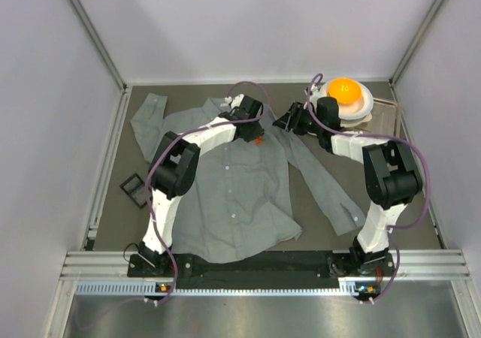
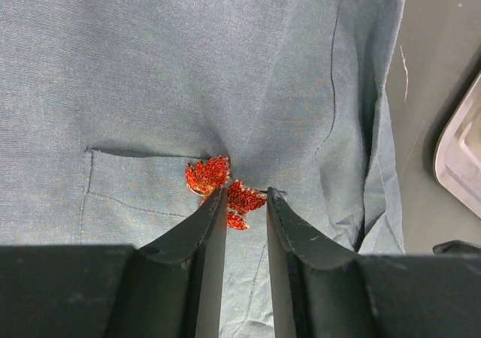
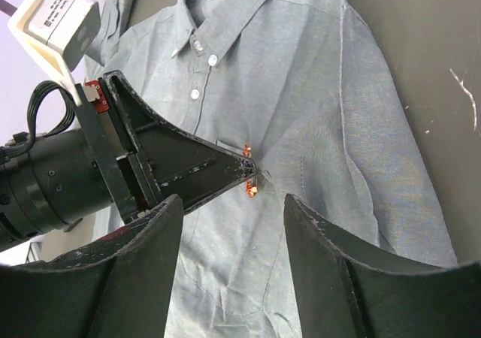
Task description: Remove the brooch from the garment
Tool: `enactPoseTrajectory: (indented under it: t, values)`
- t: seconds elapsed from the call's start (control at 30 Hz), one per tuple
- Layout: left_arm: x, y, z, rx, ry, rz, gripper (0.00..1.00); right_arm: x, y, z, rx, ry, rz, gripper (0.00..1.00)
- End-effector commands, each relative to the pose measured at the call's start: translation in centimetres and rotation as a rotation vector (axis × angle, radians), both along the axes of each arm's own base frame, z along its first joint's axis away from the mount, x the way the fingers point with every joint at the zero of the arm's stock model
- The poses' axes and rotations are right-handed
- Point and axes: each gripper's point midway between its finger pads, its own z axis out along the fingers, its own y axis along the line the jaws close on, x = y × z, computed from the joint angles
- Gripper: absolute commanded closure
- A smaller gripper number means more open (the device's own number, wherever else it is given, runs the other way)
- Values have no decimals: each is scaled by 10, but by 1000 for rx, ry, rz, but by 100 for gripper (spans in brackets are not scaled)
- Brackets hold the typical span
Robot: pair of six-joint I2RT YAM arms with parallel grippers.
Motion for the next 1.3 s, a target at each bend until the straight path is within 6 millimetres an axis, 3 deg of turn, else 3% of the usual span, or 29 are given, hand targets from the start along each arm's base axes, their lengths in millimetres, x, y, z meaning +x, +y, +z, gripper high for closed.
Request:
enactPoseTrajectory:
  t: [0.0, 0.07, 0.23, 0.57, 0.73, 0.9, 1.1, 1.27]
  values:
    - [2, -11, 40, -71, -87, -66, 95, 10, 5, 20, 34, -70, 19, 44]
    - [0, -10, 41, -70, -85, -72, 100, 10, 5, 20, 35, -67, 20, 44]
    - [0, -9, 46, -93, -99, -78, 100, 10, 5, 20, 38, -69, 21, 44]
    - [23, -14, 50, -143, -131, -109, 100, 12, 7, 18, 42, -63, 28, 44]
    - [19, -18, 48, -163, -132, -203, 100, 12, 13, 17, 62, -57, 48, 44]
    - [7, -13, 43, -132, -152, -281, 100, 6, 32, 11, 75, -23, 87, 45]
    - [-9, -6, 32, -118, -147, -323, 100, 2, 40, 4, 132, 16, 96, 55]
    - [-22, 9, 19, -58, -139, -329, 100, -6, 48, -10, 164, 70, 111, 69]
